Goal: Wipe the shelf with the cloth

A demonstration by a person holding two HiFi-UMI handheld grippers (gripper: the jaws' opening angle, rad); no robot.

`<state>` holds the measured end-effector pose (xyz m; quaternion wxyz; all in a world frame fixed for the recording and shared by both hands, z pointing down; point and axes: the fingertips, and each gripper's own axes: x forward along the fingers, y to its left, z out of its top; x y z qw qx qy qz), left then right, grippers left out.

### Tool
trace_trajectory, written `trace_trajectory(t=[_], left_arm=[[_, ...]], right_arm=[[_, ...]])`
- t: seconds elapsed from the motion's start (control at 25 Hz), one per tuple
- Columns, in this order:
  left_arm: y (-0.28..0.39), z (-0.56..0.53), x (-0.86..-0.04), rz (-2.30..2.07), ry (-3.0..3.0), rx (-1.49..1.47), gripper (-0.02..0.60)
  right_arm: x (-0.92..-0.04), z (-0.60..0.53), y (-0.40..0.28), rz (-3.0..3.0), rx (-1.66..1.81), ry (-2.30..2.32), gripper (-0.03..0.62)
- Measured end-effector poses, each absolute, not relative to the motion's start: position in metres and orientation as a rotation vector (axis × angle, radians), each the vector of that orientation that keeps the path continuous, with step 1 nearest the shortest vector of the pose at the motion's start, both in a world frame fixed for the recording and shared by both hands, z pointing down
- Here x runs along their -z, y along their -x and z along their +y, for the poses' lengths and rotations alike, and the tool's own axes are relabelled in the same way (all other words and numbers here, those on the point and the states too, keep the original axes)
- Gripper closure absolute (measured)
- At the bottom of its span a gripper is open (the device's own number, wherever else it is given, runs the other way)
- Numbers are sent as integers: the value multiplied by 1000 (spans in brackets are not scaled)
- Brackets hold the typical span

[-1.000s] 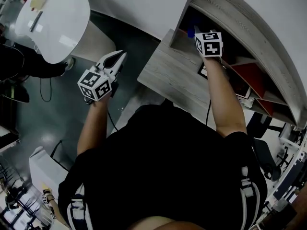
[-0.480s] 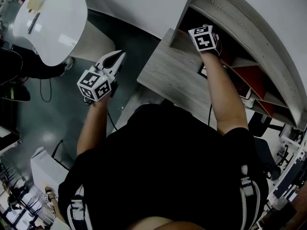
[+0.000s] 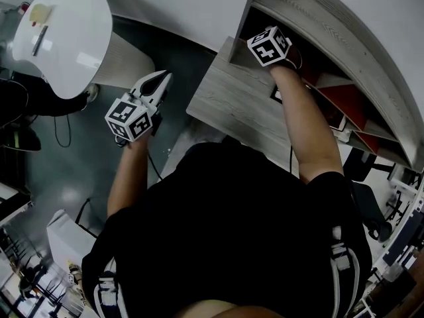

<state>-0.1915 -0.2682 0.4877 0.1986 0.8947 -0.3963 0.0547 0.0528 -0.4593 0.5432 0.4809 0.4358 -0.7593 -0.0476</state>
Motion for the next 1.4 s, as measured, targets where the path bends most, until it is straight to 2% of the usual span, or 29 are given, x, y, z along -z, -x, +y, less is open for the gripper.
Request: trace_trajectory(t=[0.76,1.4], left_arm=[[138,-275,-486,-891,-2604,-132,565],[134,-269,-489,-857,-2607,-140,565]], right_arm=[[-542,-409,-159,-1553,0,-1121,549],[-547,-386,-191,-1415,-62,-1093,549]])
